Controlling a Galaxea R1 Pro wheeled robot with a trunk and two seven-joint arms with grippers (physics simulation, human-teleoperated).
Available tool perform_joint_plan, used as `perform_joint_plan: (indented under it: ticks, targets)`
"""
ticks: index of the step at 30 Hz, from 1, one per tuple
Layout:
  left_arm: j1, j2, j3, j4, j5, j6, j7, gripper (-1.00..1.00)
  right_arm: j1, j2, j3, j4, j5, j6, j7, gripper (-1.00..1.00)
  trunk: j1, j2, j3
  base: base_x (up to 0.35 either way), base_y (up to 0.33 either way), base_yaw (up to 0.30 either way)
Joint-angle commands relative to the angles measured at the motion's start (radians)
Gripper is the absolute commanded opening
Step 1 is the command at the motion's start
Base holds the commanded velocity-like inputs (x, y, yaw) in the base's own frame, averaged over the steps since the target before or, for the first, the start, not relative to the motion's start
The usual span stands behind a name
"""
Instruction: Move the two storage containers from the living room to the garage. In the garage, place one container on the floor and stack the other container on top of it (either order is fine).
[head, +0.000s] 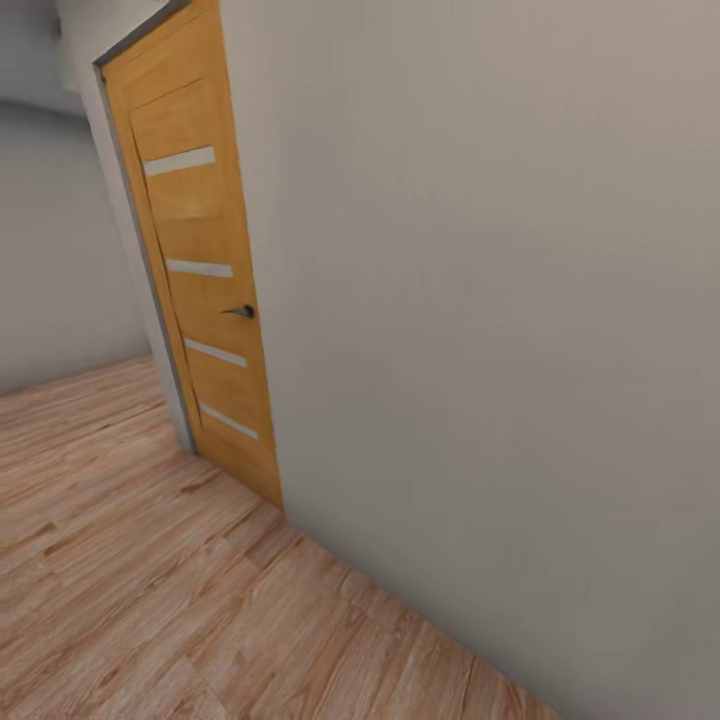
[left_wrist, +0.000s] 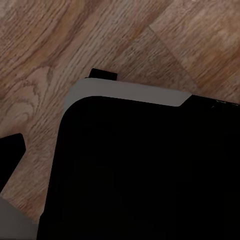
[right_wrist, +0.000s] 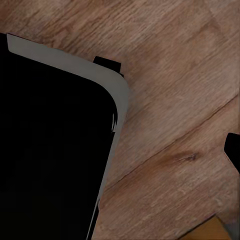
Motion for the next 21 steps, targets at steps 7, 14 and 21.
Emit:
perform_joint_plan:
  ticks: [7, 14, 21]
  targets:
    - [0.000, 0.000, 0.001, 0.000, 0.004, -0.002, 0.001, 1.00, -0.001, 0.000, 0.005, 0.003, -0.011, -0.006, -0.005, 1.00, 0.000, -0.001, -0.001, 0.011, 0.001, 0.285]
    - [0.000, -0.001, 0.001, 0.000, 0.004, -0.002, 0.001, 1.00, -0.001, 0.010, 0.000, 0.001, -0.013, -0.006, -0.094, 1.00, 0.000, -0.001, -0.001, 0.000, 0.000, 0.296]
    - [0.000, -0.003, 0.002, 0.000, 0.005, -0.002, 0.002, 1.00, -0.001, 0.014, -0.011, 0.000, -0.020, -0.008, -0.139, 1.00, 0.000, -0.001, -0.001, 0.000, 0.000, 0.300]
